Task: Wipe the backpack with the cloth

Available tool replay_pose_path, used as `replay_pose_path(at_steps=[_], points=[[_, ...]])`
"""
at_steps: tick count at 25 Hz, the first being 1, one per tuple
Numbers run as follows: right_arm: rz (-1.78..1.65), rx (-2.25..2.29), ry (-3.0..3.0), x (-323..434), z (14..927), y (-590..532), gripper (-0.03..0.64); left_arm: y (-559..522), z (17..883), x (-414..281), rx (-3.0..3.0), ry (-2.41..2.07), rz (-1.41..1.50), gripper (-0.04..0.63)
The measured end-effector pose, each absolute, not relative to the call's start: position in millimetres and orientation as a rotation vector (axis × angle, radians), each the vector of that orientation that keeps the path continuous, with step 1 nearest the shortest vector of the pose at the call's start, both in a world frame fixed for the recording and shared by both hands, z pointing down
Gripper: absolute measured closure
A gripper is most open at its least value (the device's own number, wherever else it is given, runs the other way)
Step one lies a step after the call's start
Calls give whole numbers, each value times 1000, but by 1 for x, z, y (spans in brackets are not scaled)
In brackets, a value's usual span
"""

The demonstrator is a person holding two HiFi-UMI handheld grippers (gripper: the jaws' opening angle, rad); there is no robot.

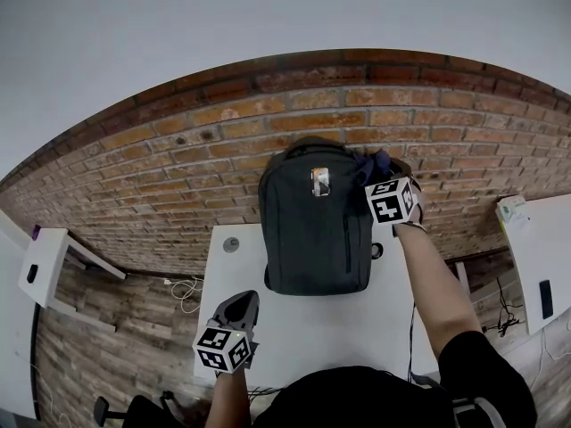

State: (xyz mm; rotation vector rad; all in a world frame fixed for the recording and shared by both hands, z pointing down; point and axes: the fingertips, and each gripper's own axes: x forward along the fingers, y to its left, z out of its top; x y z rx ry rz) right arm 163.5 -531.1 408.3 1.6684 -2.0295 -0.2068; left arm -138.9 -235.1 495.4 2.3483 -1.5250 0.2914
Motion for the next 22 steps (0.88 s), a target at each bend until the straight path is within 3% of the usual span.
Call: replay_pose_path(at_steps=[22], points=[[295, 1552, -2020, 174, 569, -453, 505, -243, 492, -116, 2408, -1462, 320, 604]])
